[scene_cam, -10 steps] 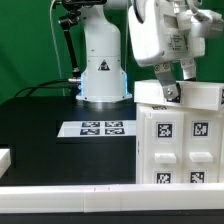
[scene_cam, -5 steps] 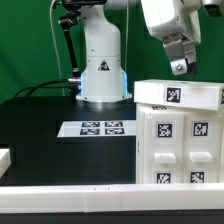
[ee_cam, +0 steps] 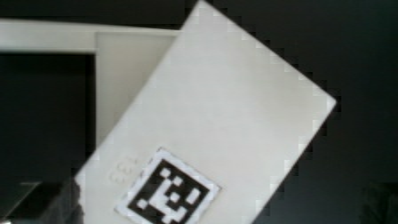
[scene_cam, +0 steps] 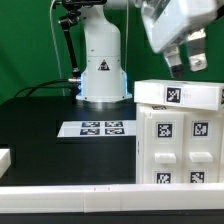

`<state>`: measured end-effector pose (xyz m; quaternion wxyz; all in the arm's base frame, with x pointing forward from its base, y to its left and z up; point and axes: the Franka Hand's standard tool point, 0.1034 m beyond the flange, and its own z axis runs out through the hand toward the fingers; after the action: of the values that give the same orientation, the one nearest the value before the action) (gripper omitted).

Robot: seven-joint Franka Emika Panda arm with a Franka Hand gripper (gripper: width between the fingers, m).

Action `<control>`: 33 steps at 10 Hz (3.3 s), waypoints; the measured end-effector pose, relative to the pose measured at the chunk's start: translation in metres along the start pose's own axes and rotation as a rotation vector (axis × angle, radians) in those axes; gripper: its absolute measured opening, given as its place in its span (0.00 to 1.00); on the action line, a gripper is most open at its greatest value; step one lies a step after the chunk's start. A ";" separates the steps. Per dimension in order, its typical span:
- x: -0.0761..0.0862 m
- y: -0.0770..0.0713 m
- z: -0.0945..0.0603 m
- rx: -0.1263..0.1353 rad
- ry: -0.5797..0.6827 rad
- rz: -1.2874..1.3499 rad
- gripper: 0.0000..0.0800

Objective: Assemble cabinet

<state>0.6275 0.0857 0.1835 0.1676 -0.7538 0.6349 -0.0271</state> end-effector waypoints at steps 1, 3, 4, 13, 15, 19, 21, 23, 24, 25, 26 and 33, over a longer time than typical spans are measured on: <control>0.002 0.000 0.000 0.002 0.001 -0.138 1.00; 0.006 0.000 -0.001 0.003 0.005 -0.346 1.00; 0.006 0.000 -0.001 0.003 0.006 -0.407 1.00; -0.007 0.003 0.003 -0.025 0.016 -1.335 1.00; -0.007 0.006 0.005 -0.051 0.017 -1.496 1.00; -0.007 0.002 0.002 -0.103 0.010 -1.803 1.00; -0.005 0.004 0.004 -0.119 0.020 -1.933 1.00; -0.002 0.013 0.011 -0.128 0.022 -1.958 1.00; 0.000 0.016 0.014 -0.133 0.017 -1.959 1.00; 0.002 0.018 0.017 -0.139 0.012 -1.957 1.00; 0.003 0.020 0.019 -0.143 0.008 -1.954 1.00; 0.005 0.022 0.022 -0.147 0.011 -1.891 0.70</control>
Offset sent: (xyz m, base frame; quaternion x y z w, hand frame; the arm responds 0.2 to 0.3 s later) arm 0.0000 0.0000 0.0000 0.0000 0.0000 -0.1938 0.9810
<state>0.6134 0.0825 0.1555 0.0254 -0.9642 -0.2378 -0.1149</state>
